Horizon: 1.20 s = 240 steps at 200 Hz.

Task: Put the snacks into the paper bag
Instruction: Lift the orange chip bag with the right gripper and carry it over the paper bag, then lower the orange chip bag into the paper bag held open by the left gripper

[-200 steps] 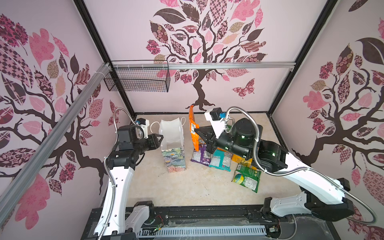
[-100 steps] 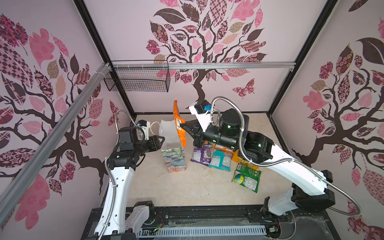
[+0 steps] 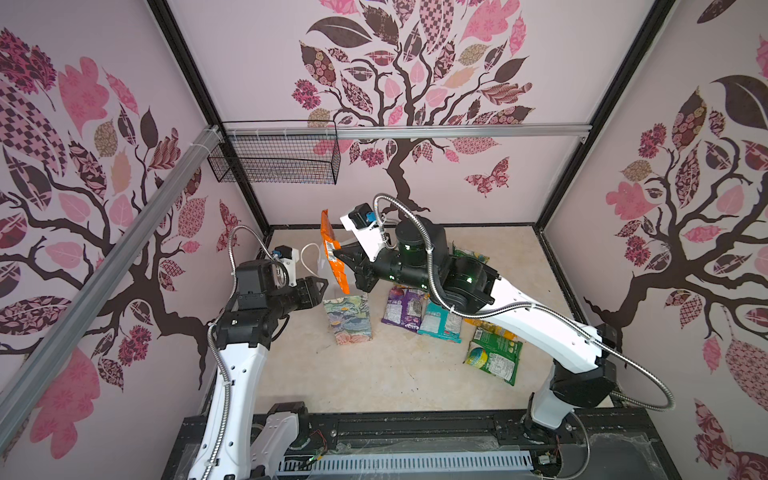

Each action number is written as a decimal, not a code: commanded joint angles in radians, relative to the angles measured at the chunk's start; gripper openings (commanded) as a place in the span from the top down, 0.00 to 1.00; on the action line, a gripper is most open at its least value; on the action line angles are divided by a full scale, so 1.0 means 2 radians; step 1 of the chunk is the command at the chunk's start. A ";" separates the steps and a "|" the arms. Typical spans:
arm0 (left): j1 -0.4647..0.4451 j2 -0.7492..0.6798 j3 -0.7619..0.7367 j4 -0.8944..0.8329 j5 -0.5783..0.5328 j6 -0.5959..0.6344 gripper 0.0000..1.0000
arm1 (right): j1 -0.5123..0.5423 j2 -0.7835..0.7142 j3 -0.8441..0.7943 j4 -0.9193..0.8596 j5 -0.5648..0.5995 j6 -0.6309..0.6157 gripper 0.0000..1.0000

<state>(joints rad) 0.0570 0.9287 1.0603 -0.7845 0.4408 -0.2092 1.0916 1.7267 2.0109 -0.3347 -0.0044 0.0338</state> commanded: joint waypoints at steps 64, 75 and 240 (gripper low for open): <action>-0.002 0.017 -0.011 0.025 0.019 0.003 0.45 | -0.005 0.037 0.018 -0.006 0.065 -0.021 1.00; -0.002 0.019 -0.010 0.029 0.020 0.002 0.45 | -0.007 0.040 0.017 -0.005 0.063 -0.019 1.00; -0.002 0.045 0.030 0.055 0.035 -0.025 0.41 | -0.027 0.035 -0.047 0.031 0.044 0.013 1.00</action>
<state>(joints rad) 0.0563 1.0206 1.0626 -0.7136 0.5026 -0.2581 1.0439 1.8038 1.9141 -0.3130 0.0818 0.0544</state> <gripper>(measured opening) 0.586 0.040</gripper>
